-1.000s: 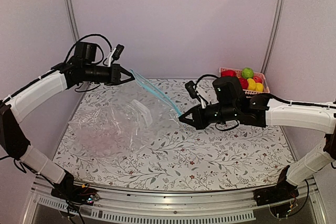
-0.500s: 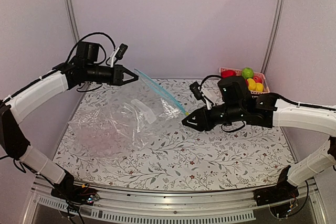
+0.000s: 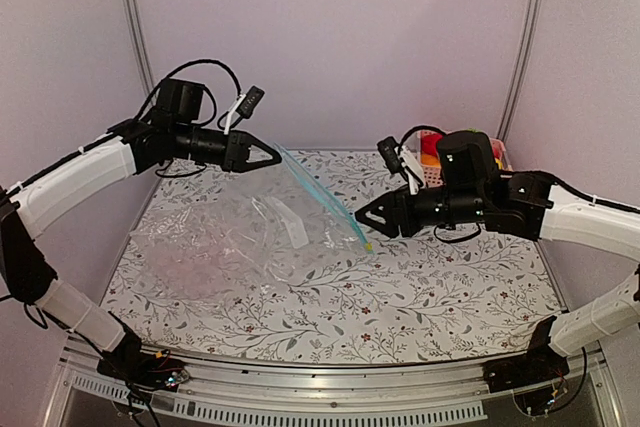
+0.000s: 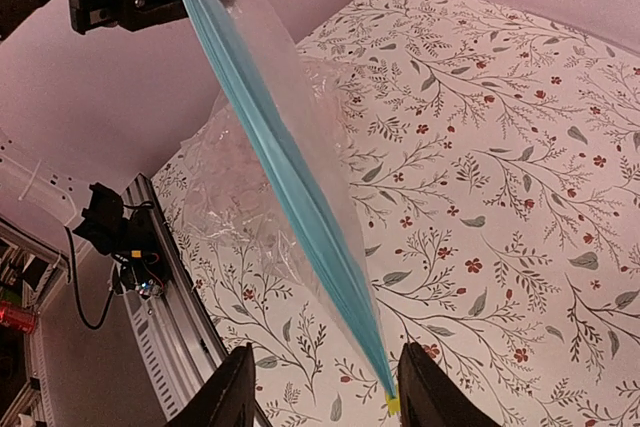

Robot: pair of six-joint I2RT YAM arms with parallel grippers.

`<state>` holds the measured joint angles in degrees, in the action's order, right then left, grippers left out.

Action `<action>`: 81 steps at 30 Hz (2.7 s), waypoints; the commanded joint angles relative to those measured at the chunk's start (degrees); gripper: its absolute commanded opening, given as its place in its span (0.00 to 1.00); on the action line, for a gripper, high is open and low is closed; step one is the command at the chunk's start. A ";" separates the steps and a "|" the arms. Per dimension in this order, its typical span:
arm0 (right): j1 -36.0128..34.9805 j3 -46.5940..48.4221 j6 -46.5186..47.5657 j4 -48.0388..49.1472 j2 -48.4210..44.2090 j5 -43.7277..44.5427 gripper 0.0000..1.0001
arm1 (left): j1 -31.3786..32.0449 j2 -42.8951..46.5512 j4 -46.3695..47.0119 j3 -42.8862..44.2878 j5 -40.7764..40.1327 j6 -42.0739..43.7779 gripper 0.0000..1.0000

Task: Place the food in the zip-top bag and seal the zipper
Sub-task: Unzip the zipper from the zipper food storage bag, then pass from the left arm to the right, then open the zipper food storage bag at the center of the board.

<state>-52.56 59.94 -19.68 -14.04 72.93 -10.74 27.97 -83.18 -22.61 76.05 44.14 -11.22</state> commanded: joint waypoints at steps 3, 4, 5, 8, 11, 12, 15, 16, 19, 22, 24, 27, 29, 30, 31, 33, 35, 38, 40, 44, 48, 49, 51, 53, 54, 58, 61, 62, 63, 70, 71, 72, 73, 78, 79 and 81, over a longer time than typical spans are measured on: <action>-0.63 6.15 1.65 -4.61 2.78 0.66 0.49 | 4.47 -2.21 -2.91 1.86 1.65 2.47 0.00; -1.08 7.18 2.48 -5.45 3.22 1.08 0.49 | 4.92 -2.56 -3.03 1.95 1.61 2.52 0.00; -1.85 8.41 3.10 -6.49 3.99 1.60 0.49 | 5.32 -2.87 -3.23 2.06 1.51 2.55 0.00; -3.08 10.61 4.91 -7.93 6.13 1.92 0.49 | 6.23 -3.77 -3.87 2.33 1.41 2.78 0.00; -3.41 10.94 5.14 -7.50 7.38 1.69 0.49 | 6.73 -4.10 -4.15 2.48 1.33 2.87 0.00; -3.49 10.98 5.17 -7.56 7.96 1.77 0.49 | 6.91 -4.16 -4.18 2.44 1.31 2.94 0.00; -3.73 11.31 5.29 -7.34 9.12 1.87 0.48 | 7.14 -4.19 -4.35 2.50 1.17 3.05 0.00; -3.77 11.33 5.27 -7.22 9.35 1.93 0.48 | 7.18 -4.26 -4.30 2.52 1.16 3.06 0.00; -3.83 11.53 5.51 -7.13 10.31 2.20 0.48 | 7.36 -4.45 -4.48 2.57 1.19 3.10 0.00; -3.84 11.81 5.79 -7.10 11.02 2.30 0.47 | 7.47 -4.73 -4.61 2.61 1.04 3.22 0.00; -3.79 12.01 5.96 -7.01 11.39 2.35 0.46 | 7.54 -4.79 -4.70 2.65 1.10 3.23 0.00; -3.84 12.20 5.97 -6.81 12.09 2.32 0.42 | 7.67 -4.89 -4.78 2.70 1.05 3.31 0.00; -3.84 12.30 6.05 -6.74 12.49 2.18 0.38 | 7.72 -4.98 -4.89 2.70 1.06 3.39 0.00; -3.80 12.37 5.98 -6.64 12.64 2.14 0.37 | 7.76 -5.02 -4.90 2.70 1.10 3.40 0.00; -3.83 12.34 6.02 -6.61 12.75 2.14 0.35 | 7.80 -4.99 -4.90 2.70 1.12 3.36 0.00; -3.81 12.34 5.98 -6.46 12.85 2.13 0.32 | 7.88 -5.06 -4.90 2.70 1.09 3.40 0.00; -3.86 12.30 5.89 -6.27 13.02 2.21 0.28 | 7.97 -5.14 -4.90 2.70 1.07 3.39 0.00; -3.80 12.13 5.69 -5.75 13.24 2.09 0.18 | 8.11 -5.16 -4.95 2.79 0.62 3.26 0.00; -3.86 12.04 5.39 -5.00 13.29 1.98 0.10 | 8.30 -5.05 -4.98 2.89 -0.50 3.01 0.01; -3.81 11.87 3.80 -3.05 13.15 2.87 0.00 | 8.79 -4.06 -5.19 2.96 -5.37 2.45 0.16; -3.85 11.69 2.11 -2.79 12.02 6.14 0.00 | 9.21 -2.22 -5.13 2.52 -11.32 2.80 0.38; -3.86 11.28 1.68 -2.87 11.45 7.29 0.00 | 9.29 -1.42 -4.77 2.19 -13.30 2.77 0.45; -3.79 10.40 1.12 -3.17 10.37 9.98 0.00 | 9.30 0.26 -3.80 1.36 -17.10 2.69 0.60; -3.54 9.56 0.82 -4.04 8.90 13.91 0.00 | 9.30 2.09 -2.04 0.33 -20.42 2.67 0.72; -3.24 9.54 0.79 -4.86 8.12 15.12 0.00 | 9.30 2.98 -0.96 -0.20 -21.74 2.72 0.77; -1.01 9.84 0.75 -8.76 4.91 18.31 0.00 | 9.32 4.94 2.43 0.07 -24.00 1.17 0.90; 0.24 9.92 0.82 -10.34 2.34 21.08 0.00 | 9.33 4.42 2.63 2.22 -24.74 -1.78 0.92; 0.40 10.07 0.79 -10.76 1.64 22.06 0.00 | 9.30 4.26 2.64 2.67 -24.61 -2.77 0.92; 0.42 10.33 0.79 -11.01 1.40 22.64 0.00 | 9.34 4.18 2.80 2.85 -24.37 -3.76 0.92; 0.22 11.42 -1.97 -7.18 4.49 15.33 0.00 | 10.27 3.00 8.53 -3.32 -18.02 -9.24 0.93; 0.12 11.53 -2.47 -6.22 5.55 14.11 0.00 | 10.64 2.75 9.12 -4.13 -17.20 -9.74 0.93; -0.17 11.99 -3.18 -5.69 6.35 13.45 0.00 | 11.08 2.49 9.75 -4.76 -16.38 -10.10 0.93; -0.61 12.31 -3.67 -5.21 7.79 13.25 0.00 | 11.66 2.23 10.15 -5.25 -15.69 -10.22 0.93; -2.21 14.13 -4.97 -1.20 12.73 11.40 0.00 | 13.95 0.60 11.70 -5.88 -12.89 -10.95 0.92; -2.28 14.22 -5.31 -0.22 13.29 9.37 0.00 | 14.14 0.30 11.88 -5.91 -12.45 -11.08 0.90; -2.40 14.53 -5.98 1.07 14.44 8.31 0.00 | 14.51 -0.43 11.90 -5.91 -11.87 -11.34 0.87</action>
<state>-54.28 72.20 -23.44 -17.69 85.45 1.63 41.21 -82.46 -13.26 70.65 29.34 -21.34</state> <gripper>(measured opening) 0.006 0.890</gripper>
